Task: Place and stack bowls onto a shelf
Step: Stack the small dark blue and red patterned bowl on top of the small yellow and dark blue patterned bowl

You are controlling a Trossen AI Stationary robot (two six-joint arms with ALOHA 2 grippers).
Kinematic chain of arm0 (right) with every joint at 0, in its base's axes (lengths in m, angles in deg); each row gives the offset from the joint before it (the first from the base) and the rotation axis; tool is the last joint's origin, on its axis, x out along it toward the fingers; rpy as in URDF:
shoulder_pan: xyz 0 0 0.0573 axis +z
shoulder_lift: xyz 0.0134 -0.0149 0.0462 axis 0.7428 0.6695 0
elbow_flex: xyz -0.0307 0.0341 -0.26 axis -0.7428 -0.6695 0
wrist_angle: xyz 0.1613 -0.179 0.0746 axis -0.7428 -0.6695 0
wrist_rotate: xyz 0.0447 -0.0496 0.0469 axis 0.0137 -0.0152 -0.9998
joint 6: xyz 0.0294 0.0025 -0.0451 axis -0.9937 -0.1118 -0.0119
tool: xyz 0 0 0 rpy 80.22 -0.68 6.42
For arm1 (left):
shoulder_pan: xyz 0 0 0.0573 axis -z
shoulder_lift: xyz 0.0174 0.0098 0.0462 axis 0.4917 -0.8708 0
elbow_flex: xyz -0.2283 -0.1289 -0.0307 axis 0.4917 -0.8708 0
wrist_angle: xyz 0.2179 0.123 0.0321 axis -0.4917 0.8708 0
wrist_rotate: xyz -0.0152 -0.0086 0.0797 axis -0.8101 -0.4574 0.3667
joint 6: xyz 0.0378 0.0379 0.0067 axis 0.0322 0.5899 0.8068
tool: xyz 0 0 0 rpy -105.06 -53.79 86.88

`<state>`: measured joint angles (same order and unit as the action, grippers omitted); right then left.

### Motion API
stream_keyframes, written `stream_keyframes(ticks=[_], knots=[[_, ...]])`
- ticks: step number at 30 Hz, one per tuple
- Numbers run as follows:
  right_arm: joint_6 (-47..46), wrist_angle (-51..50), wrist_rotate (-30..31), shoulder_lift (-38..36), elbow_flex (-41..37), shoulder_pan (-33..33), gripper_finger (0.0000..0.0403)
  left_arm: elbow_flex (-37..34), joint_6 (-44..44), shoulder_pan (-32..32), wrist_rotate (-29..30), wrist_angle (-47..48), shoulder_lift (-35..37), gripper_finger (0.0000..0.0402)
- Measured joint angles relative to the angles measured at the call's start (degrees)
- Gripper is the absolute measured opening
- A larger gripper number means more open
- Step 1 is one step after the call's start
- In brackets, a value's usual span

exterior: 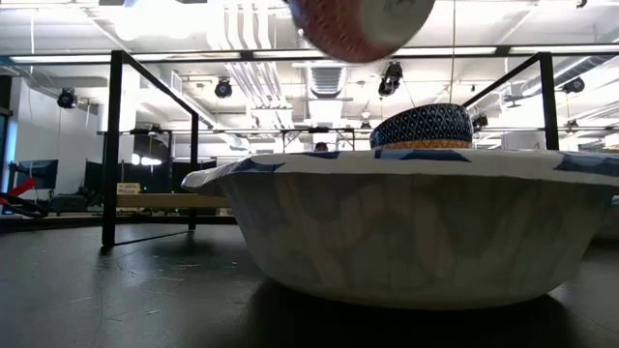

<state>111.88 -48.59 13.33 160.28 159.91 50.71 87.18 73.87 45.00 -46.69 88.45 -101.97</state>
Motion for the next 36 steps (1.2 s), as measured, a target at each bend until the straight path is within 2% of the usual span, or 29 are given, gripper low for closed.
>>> stream_keyframes(ticks=[4,9,15,20,36], knots=[[0.66,1.50,-4.53,0.40,0.00,0.06,0.0123,0.00,4.46,0.00,-0.71,-1.63,0.00,0.0002],[3.02,3.46,-4.42,0.51,0.00,0.00,0.0123,0.00,6.81,-0.07,-3.93,-3.67,-0.42,0.0002],[3.98,5.36,-4.62,0.56,0.00,0.15,0.0123,0.00,8.11,-0.07,-4.79,-5.04,-1.11,0.0002],[4.08,5.42,-8.25,0.99,0.00,0.65,0.0123,0.00,10.99,-0.24,-4.80,-6.89,-1.11,0.0002],[5.89,7.68,-12.29,4.27,0.02,3.43,0.0123,0.00,19.70,-1.36,-6.65,-10.09,-1.11,0.0002]])
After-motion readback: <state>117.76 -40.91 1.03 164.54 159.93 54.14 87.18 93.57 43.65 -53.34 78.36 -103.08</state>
